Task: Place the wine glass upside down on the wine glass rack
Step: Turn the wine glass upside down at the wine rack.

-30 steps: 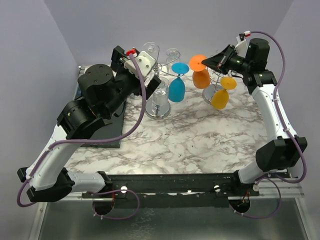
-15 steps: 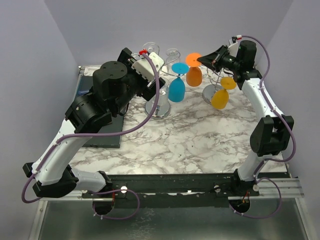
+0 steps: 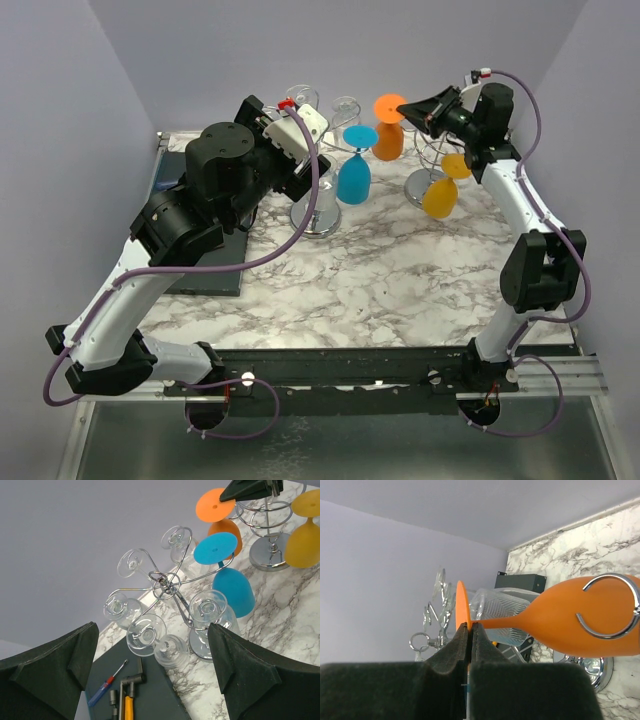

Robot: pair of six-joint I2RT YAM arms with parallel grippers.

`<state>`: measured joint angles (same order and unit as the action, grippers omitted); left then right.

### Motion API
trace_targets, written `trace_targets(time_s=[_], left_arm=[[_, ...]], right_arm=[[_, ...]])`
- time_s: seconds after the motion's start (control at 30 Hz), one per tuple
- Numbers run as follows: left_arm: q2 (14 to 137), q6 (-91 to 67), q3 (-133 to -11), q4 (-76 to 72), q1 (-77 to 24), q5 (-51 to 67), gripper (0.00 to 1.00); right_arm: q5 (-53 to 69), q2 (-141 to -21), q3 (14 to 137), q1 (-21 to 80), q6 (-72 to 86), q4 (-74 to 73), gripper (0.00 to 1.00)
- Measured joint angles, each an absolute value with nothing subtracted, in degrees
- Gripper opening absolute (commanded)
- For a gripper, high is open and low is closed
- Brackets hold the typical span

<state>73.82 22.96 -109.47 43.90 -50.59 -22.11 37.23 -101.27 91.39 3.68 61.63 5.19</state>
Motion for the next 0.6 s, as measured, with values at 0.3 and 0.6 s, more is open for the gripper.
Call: trace_targets(time_s=[0.3,0.6], left_arm=[[73.8,23.0,-109.5,43.9,-50.6,-22.1,0.99],[73.8,23.0,-109.5,43.9,-50.6,-22.1,0.99]], right_arm=[[33.3,-101.8,85.4,4.1,64.3,9.5,0.00],[27.1,-101.5,79.5,4.6,66.7,13.4,0.01]])
